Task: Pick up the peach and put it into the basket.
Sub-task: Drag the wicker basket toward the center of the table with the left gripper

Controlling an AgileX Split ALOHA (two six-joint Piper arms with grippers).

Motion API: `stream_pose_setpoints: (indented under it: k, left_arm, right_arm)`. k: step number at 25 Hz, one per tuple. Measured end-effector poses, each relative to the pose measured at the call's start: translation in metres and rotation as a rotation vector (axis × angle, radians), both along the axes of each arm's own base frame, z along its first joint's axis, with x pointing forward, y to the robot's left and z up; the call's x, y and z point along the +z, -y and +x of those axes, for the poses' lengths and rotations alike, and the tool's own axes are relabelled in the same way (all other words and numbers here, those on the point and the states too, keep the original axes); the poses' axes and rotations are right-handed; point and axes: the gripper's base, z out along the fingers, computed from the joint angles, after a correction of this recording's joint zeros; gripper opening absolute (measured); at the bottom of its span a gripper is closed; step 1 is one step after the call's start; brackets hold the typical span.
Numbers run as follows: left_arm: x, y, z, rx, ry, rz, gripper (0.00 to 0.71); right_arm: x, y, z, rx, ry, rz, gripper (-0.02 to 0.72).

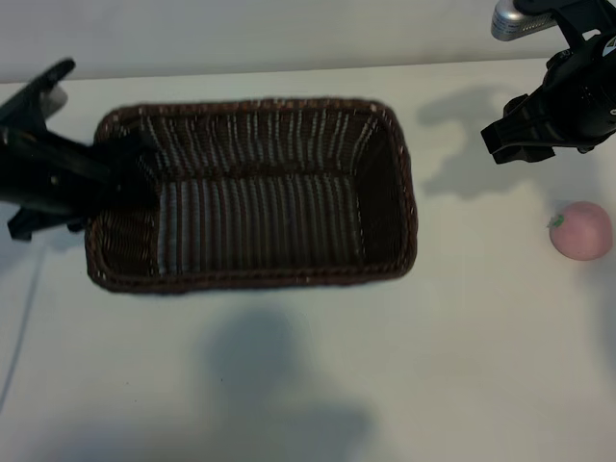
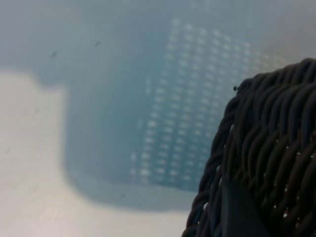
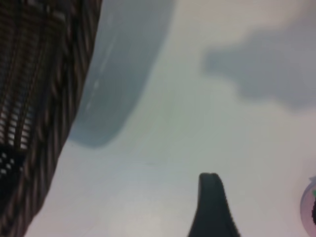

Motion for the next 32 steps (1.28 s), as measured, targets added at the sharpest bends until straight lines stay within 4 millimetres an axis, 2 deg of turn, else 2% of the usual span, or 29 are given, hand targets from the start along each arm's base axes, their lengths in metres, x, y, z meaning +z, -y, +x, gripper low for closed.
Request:
stream_pose_setpoints:
  k: [6,9,12,22,26,32]
  left_arm:
    - [0.027,0.002,0.019,-0.001,0.095,-0.009,0.328]
    - [0.029,0.004,0.031,0.001,0.094,-0.018,0.328]
    - [0.021,0.011,0.041,-0.019,0.073,-0.018,0.328]
    - [-0.006,0.059,0.076,-0.085,0.021,-0.034,0.328]
    - [-0.02,0.069,0.086,-0.083,-0.001,-0.036,0.328]
    - [-0.046,0.071,0.09,-0.069,-0.064,-0.026,0.328]
  right_arm:
    - [0.0,0.0,0.0,0.0,0.0,0.0,0.482]
    - [0.0,0.0,0.0,0.0,0.0,0.0,0.482]
    - [0.0,0.0,0.0,0.0,0.0,0.0,0.482]
    - [0.0,0.0,-0.001,0.002,-0.008,-0.001,0.481]
    - [0.0,0.0,-0.001,0.003,-0.011,-0.001,0.481]
    - [0.0,0.0,-0.001,0.003,-0.011,-0.001,0.481]
